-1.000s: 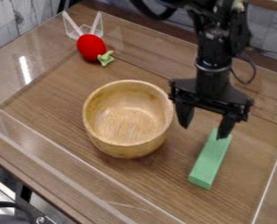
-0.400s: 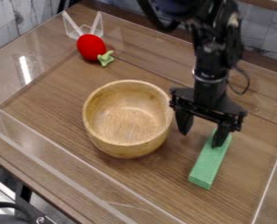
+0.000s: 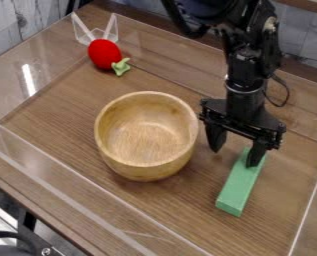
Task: Remove the green object from the brown bowl and put it on the table
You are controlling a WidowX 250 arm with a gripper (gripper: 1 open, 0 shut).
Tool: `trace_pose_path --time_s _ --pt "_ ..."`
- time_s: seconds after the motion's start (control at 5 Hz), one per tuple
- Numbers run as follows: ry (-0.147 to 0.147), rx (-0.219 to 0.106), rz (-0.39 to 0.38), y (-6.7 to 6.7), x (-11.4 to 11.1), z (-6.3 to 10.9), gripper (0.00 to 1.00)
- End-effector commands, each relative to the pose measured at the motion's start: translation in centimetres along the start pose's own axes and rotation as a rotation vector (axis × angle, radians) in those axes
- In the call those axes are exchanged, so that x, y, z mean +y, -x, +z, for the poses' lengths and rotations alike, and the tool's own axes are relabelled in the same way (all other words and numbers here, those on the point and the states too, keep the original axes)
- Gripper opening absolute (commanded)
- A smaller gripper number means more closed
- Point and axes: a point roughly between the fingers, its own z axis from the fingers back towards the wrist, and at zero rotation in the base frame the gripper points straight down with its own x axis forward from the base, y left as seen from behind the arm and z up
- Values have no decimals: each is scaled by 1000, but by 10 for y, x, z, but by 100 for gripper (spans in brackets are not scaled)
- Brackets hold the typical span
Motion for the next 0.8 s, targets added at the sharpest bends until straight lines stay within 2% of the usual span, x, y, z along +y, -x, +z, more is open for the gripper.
trace_pose_path --time_s 0.0,0.2,0.6 --pt "-2 -11 -1 1 -3 3 0" --pt "-6 -10 20 6 -2 8 100" --pt "-6 -9 12 11 15 12 100"
